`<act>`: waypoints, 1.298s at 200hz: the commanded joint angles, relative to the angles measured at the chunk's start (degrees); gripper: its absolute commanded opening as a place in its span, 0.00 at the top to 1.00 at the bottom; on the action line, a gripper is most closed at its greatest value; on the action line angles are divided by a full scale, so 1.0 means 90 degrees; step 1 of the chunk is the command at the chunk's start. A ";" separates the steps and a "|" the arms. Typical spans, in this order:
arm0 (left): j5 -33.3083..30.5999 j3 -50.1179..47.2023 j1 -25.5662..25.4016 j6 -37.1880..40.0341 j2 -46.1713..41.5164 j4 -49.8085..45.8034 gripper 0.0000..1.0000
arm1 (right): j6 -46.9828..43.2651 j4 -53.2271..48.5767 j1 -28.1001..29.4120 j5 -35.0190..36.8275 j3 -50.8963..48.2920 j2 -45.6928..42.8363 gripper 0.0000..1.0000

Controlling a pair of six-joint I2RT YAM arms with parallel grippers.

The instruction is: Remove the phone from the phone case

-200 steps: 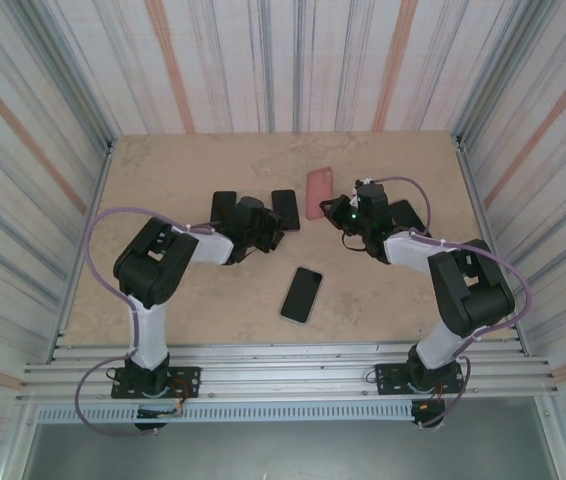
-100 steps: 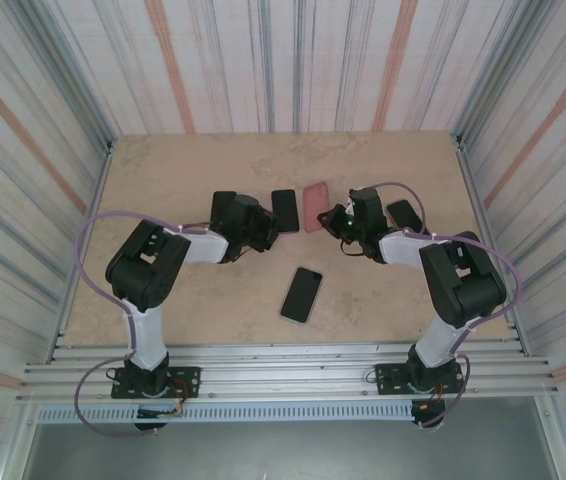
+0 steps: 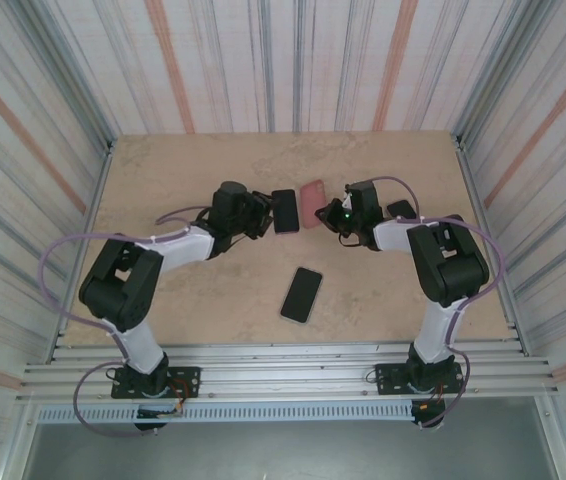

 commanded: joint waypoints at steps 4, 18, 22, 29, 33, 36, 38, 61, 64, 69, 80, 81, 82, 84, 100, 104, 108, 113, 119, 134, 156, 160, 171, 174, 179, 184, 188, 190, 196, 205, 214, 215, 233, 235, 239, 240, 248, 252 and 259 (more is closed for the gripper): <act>0.0230 -0.0133 0.0158 0.0636 -0.0523 -0.0531 0.37 | -0.0249 -0.0094 -0.0068 -0.0281 0.0292 0.0312 0.90; 0.0281 -0.0198 0.0227 0.0755 -0.0712 -0.0642 0.37 | -0.0303 -0.0170 -0.0075 -0.0340 0.0415 0.0438 0.89; 0.0300 -0.0207 0.0244 0.0783 -0.0759 -0.0672 0.37 | -0.0316 -0.0200 -0.0075 -0.0349 0.0429 0.0467 0.89; 0.0319 -0.0231 0.0279 0.0835 -0.0832 -0.0711 0.36 | -0.0328 -0.0217 -0.0077 -0.0357 0.0462 0.0523 0.88; 0.0321 -0.0249 0.0298 0.0857 -0.0871 -0.0732 0.36 | -0.0323 -0.0217 -0.0080 -0.0367 0.0474 0.0552 0.88; 0.0328 -0.0265 0.0308 0.0860 -0.0900 -0.0742 0.36 | -0.0326 -0.0220 -0.0077 -0.0382 0.0485 0.0575 0.88; 0.0333 -0.0274 0.0318 0.0860 -0.0920 -0.0749 0.36 | -0.0335 -0.0215 -0.0079 -0.0389 0.0486 0.0590 0.87; 0.0322 -0.0354 0.0375 0.0905 -0.1060 -0.0783 0.36 | -0.0404 -0.0296 -0.0081 -0.0475 0.0606 0.0713 0.85; 0.0332 -0.0347 0.0379 0.0915 -0.1070 -0.0792 0.36 | -0.0407 -0.0300 -0.0089 -0.0478 0.0614 0.0711 0.85; 0.0342 -0.0349 0.0387 0.0926 -0.1081 -0.0808 0.35 | -0.0426 -0.0313 -0.0082 -0.0480 0.0633 0.0719 0.84; 0.0363 -0.0350 0.0394 0.0938 -0.1096 -0.0808 0.35 | -0.0517 -0.0469 -0.0075 -0.0504 0.0716 0.0719 0.82; 0.0363 -0.0345 0.0397 0.0938 -0.1100 -0.0805 0.35 | -0.0535 -0.0482 -0.0074 -0.0512 0.0725 0.0719 0.82; 0.0364 -0.0342 0.0398 0.0938 -0.1108 -0.0809 0.35 | -0.0544 -0.0499 -0.0073 -0.0520 0.0729 0.0719 0.81; 0.0364 -0.0340 0.0399 0.0945 -0.1106 -0.0805 0.35 | -0.0563 -0.0538 -0.0075 -0.0524 0.0752 0.0724 0.81; 0.0391 -0.0285 0.0399 0.1017 -0.1105 -0.0795 0.35 | -0.0772 -0.0849 -0.0076 -0.0508 0.0874 0.0707 0.78; 0.0408 -0.0260 0.0399 0.1043 -0.1100 -0.0784 0.35 | -0.0825 -0.0935 -0.0076 -0.0504 0.0888 0.0696 0.77; 0.0422 -0.0231 0.0399 0.1084 -0.1096 -0.0789 0.34 | -0.0872 -0.1006 -0.0088 -0.0506 0.0901 0.0685 0.75; 0.0464 -0.0167 0.0399 0.1158 -0.1096 -0.0817 0.34 | -0.0925 -0.1077 -0.0089 -0.0492 0.0905 0.0665 0.73; 0.0510 -0.0075 0.0399 0.1253 -0.1088 -0.0913 0.34 | -0.0985 -0.1146 -0.0096 -0.0472 0.0905 0.0627 0.70; 0.0583 0.0124 0.0399 0.1503 -0.1095 -0.1172 0.33 | -0.1168 -0.1381 -0.0099 -0.0386 0.0925 0.0529 0.63; 0.0569 0.0188 0.0418 0.1637 -0.1163 -0.1233 0.31 | -0.1587 -0.1963 -0.0103 -0.0161 0.1038 0.0310 0.56; 0.0569 0.0193 0.0427 0.1666 -0.1171 -0.1241 0.29 | -0.1676 -0.2096 -0.0108 -0.0108 0.1067 0.0265 0.55; 0.0599 0.0215 0.0444 0.1725 -0.1187 -0.1281 0.24 | -0.1959 -0.2526 -0.0107 0.0046 0.1196 0.0146 0.51; 0.0623 0.0222 0.0447 0.1739 -0.1192 -0.1268 0.23 | -0.2041 -0.2637 -0.0102 0.0100 0.1236 0.0111 0.50; 0.0689 0.0248 0.0448 0.1774 -0.1185 -0.1253 0.22 | -0.2166 -0.2859 -0.0102 0.0187 0.1298 0.0047 0.49; 0.0762 0.0299 0.0457 0.1827 -0.1174 -0.1280 0.20 | -0.2304 -0.3033 -0.0106 0.0287 0.1349 -0.0030 0.47; 0.0803 0.0347 0.0458 0.1884 -0.1165 -0.1333 0.18 | -0.2396 -0.3157 -0.0102 0.0372 0.1380 -0.0088 0.45; 0.0823 0.0384 0.0458 0.1911 -0.1159 -0.1370 0.17 | -0.2437 -0.3222 -0.0102 0.0421 0.1393 -0.0127 0.45; 0.0873 0.0470 0.0458 0.1996 -0.1145 -0.1496 0.15 | -0.2572 -0.3397 -0.0111 0.0538 0.1450 -0.0223 0.43; 0.0947 0.0575 0.0452 0.2114 -0.1135 -0.1599 0.14 | -0.2760 -0.3669 -0.0128 0.0690 0.1525 -0.0354 0.40; 0.0961 0.0648 0.0448 0.2215 -0.1143 -0.1689 0.11 | -0.2944 -0.3917 -0.0135 0.0785 0.1598 -0.0489 0.38; 0.0956 0.0652 0.0448 0.2226 -0.1144 -0.1696 0.11 | -0.2964 -0.3949 -0.0138 0.0797 0.1605 -0.0505 0.38; 0.0961 0.0710 0.0458 0.2444 -0.1164 -0.1843 0.07 | -0.3186 -0.4360 -0.0142 0.0962 0.1661 -0.0776 0.36; 0.0968 0.0724 0.0458 0.2476 -0.1164 -0.1866 0.05 | -0.3194 -0.4389 -0.0141 0.0977 0.1654 -0.0819 0.35; 0.0964 0.0743 0.0458 0.2533 -0.1157 -0.1915 0.02 | -0.3202 -0.4463 -0.0149 0.1007 0.1636 -0.0884 0.35; 0.0967 0.0743 0.0458 0.2551 -0.1155 -0.1925 0.02 | -0.3201 -0.4481 -0.0150 0.1011 0.1634 -0.0898 0.35; 0.0993 0.0791 0.0467 0.2688 -0.1145 -0.2038 0.01 | -0.3189 -0.4599 -0.0143 0.1052 0.1568 -0.1033 0.35; 0.1019 0.0815 0.0467 0.2756 -0.1140 -0.2083 0.01 | -0.3143 -0.4655 -0.0138 0.1067 0.1523 -0.1098 0.34; 0.1041 0.0848 0.0467 0.2880 -0.1135 -0.2183 0.01 | -0.3038 -0.4729 -0.0135 0.1091 0.1430 -0.1225 0.34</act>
